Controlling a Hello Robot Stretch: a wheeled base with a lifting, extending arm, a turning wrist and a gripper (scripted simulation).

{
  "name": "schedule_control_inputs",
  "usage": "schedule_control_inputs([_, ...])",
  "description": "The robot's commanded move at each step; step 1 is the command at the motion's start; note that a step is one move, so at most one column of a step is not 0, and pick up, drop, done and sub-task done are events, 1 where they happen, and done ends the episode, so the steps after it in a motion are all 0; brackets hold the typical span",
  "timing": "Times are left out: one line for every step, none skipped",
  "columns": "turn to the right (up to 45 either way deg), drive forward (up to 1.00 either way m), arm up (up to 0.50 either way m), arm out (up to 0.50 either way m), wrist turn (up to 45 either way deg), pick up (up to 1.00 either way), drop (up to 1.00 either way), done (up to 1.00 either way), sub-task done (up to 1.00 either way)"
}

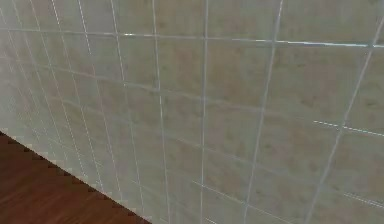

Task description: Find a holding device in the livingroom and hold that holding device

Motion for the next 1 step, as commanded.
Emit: schedule_control_inputs([-45.0, 0.0, 0.0, 0.0, 0.0, 0.0, 0.0, 0.0, 0.0])
